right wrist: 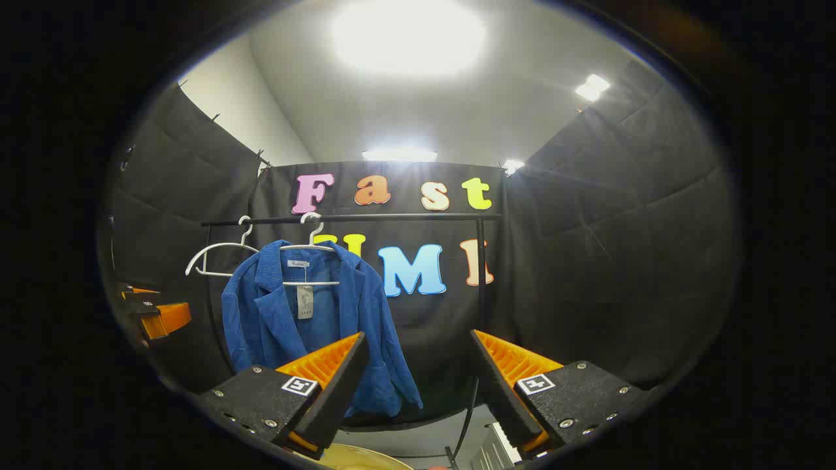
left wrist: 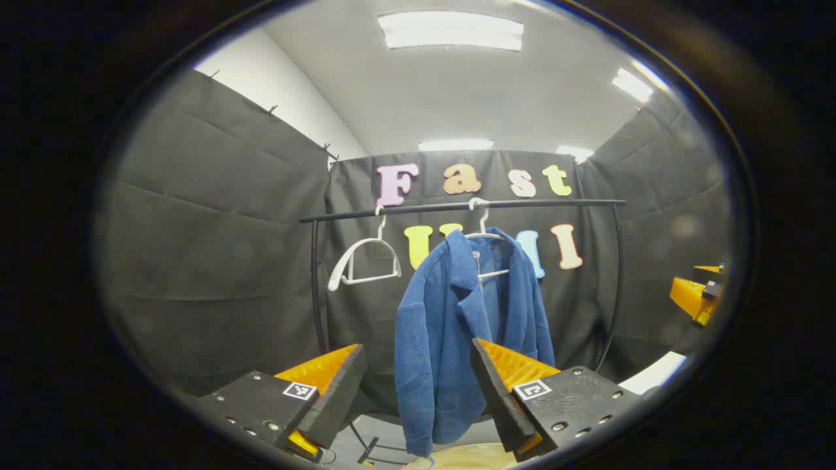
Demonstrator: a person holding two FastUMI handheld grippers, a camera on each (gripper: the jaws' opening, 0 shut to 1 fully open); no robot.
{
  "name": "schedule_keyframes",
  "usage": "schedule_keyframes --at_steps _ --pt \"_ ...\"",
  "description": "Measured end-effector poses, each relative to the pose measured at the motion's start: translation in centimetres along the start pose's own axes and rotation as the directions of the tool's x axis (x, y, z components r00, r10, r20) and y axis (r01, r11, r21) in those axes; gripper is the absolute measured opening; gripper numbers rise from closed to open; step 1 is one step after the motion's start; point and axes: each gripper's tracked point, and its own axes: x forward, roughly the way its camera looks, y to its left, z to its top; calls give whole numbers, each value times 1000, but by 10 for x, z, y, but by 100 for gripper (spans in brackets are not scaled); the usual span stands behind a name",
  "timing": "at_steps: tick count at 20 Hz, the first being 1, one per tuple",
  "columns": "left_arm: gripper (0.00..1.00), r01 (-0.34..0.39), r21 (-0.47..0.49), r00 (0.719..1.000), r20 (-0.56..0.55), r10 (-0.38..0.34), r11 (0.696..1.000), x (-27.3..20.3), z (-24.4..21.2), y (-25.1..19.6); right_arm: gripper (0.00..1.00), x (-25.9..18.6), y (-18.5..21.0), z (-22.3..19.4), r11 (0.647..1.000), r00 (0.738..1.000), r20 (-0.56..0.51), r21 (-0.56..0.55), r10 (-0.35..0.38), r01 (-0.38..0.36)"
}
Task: Grasp the clothes on the hanger with both hands and then place them into the laundry hamper below.
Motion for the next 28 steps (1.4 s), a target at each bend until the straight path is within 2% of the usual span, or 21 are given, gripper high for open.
schedule_keyframes --at_steps 6,8,13,19,20,25,28 --pt "93 -16 -5 1000 -3 16 1000 -16 -2 12 95 -13 7 -1 1000 1000 -4 18 8 -8" --pt "90 -18 6 1000 4 18 1000 -18 -1 14 95 -12 8 -2 1000 1000 -3 20 5 -4" --pt "90 -13 31 1000 20 12 999 -21 4 14 95 -12 8 -5 1000 1000 -3 17 -5 5" --pt "93 1 19 1000 23 -1 1000 -29 5 20 95 -25 4 10 1000 999 30 4 -20 19" --pt "90 1 20 1000 24 -1 1000 -28 5 23 95 -24 4 12 1000 999 34 1 -23 23" --pt "90 10 18 999 45 -10 1000 -15 18 33 95 -4 14 23 999 997 62 12 -36 36" --pt "90 40 7 997 68 -41 999 -3 29 35 95 8 25 31 999 997 72 15 -34 33"
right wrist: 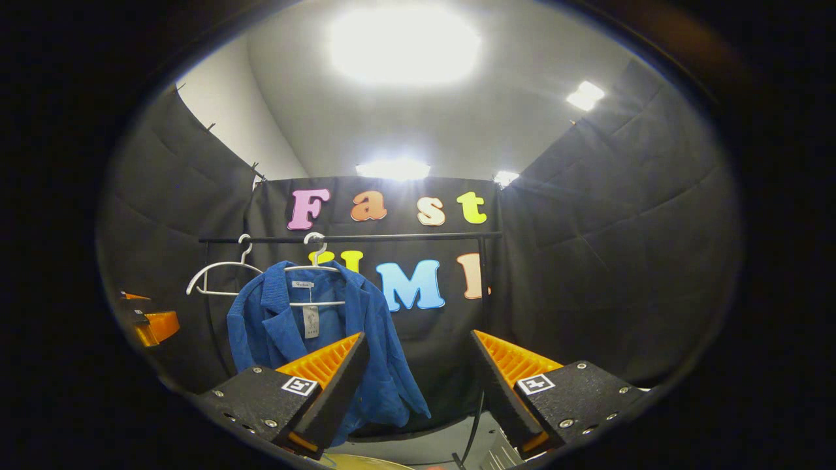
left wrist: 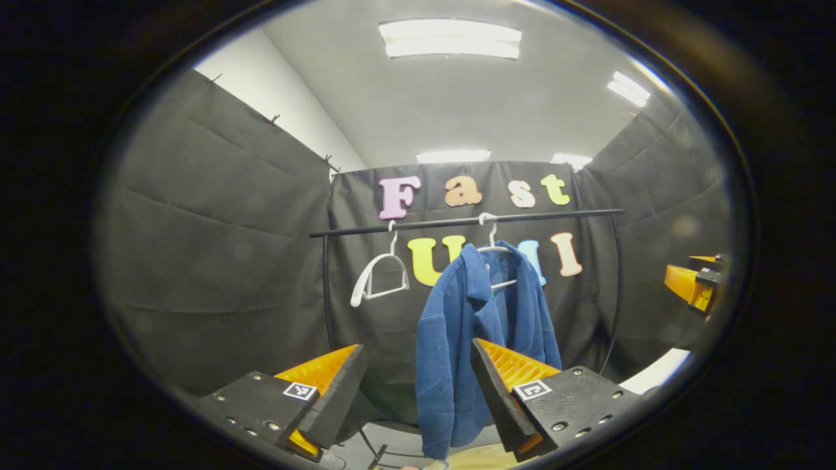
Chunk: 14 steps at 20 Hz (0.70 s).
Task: Grasp the clothes on the hanger with both hands and then place them into the laundry hamper below.
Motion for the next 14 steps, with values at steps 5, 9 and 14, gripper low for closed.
schedule_keyframes --at_steps 5,9,14 --pt "93 31 -39 999 17 -30 999 14 13 4 95 13 16 18 999 999 41 -33 14 -13" --pt "90 36 -31 998 49 -35 999 31 25 -8 95 37 23 31 998 997 58 -35 53 -51" --pt "90 4 -59 998 65 0 998 63 29 -37 95 87 35 35 991 988 72 -8 135 -135"
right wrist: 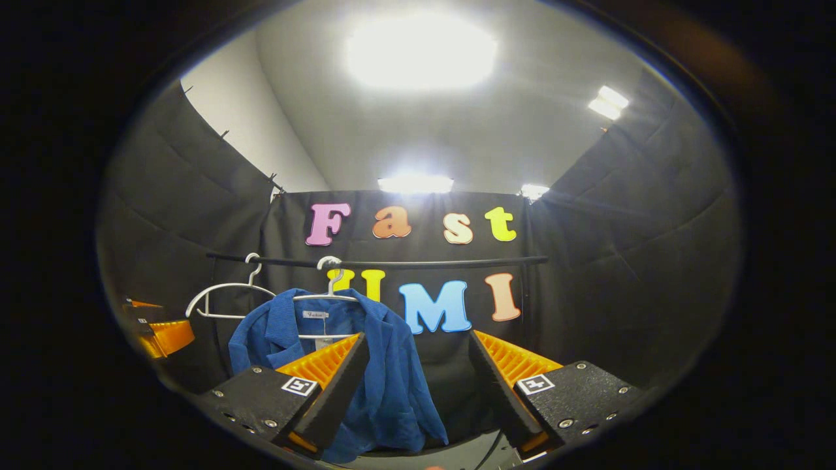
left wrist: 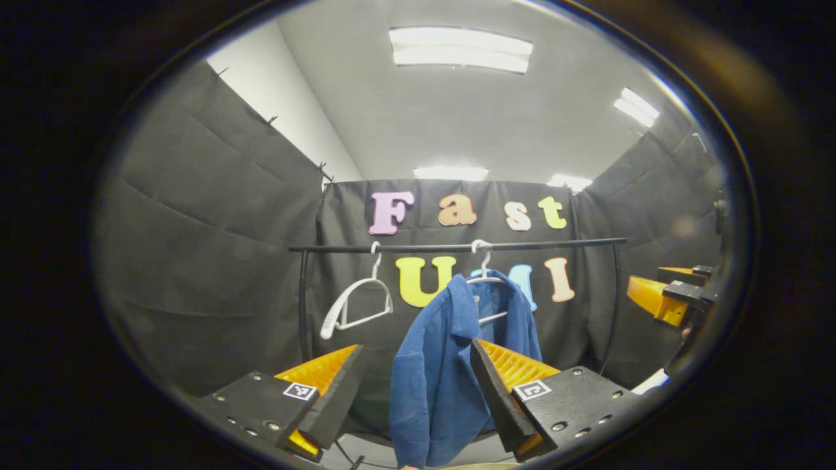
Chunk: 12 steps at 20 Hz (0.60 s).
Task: Grasp the clothes on the hanger with both hands and then place them into the laundry hamper below.
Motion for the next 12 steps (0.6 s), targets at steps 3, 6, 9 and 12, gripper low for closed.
schedule_keyframes --at_steps 3,6,9,12 --pt "90 -22 18 1000 -5 22 1000 19 -1 -17 95 29 -1 3 999 999 21 7 47 -48" --pt "90 -44 38 999 1 44 998 34 0 -32 96 55 -2 1 995 996 19 36 91 -92" --pt "90 -51 58 999 6 51 997 54 -1 -50 95 83 -2 -11 990 992 -2 65 127 -126" --pt "93 -74 63 997 5 74 995 77 -10 -65 95 110 0 -28 985 988 -20 74 155 -153"
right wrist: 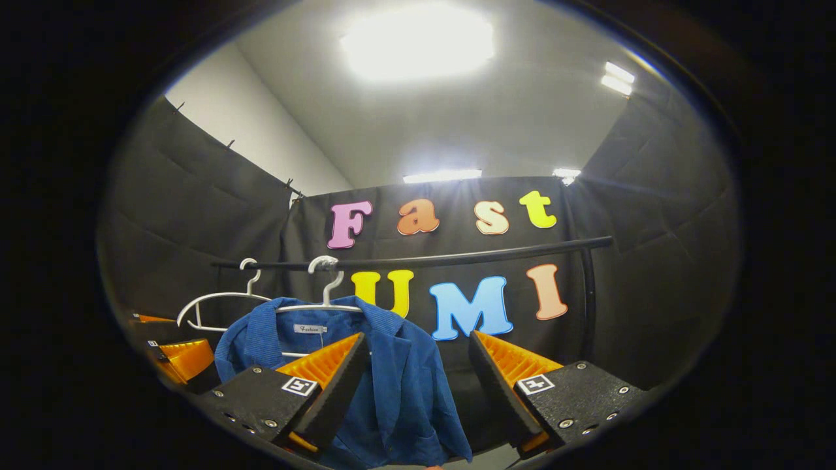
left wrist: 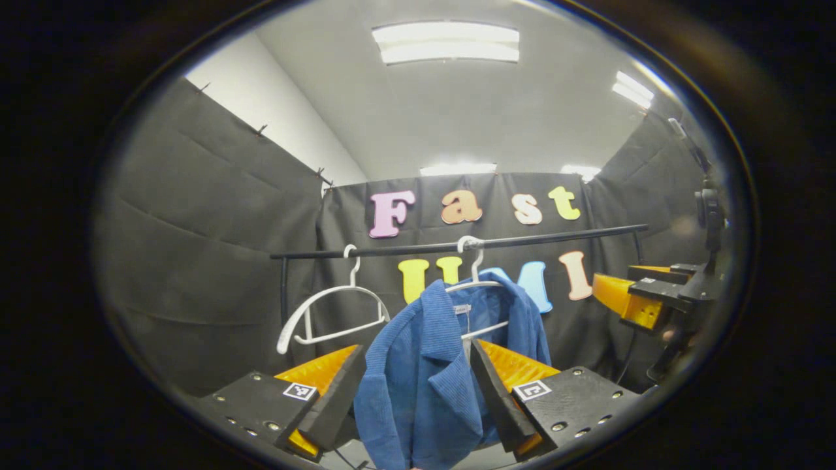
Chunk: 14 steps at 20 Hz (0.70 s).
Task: Grasp the clothes on the hanger with both hands and then place them into the laundry hamper below.
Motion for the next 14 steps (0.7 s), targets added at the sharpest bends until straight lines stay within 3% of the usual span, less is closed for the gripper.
schedule_keyframes --at_steps 5,14 --pt "90 -13 -2 999 -41 13 1000 31 -24 -27 95 38 -1 -23 998 999 -21 36 46 -46" --pt "90 -114 3 990 -86 114 993 68 -58 -44 95 88 5 -66 986 987 -73 94 146 -139"
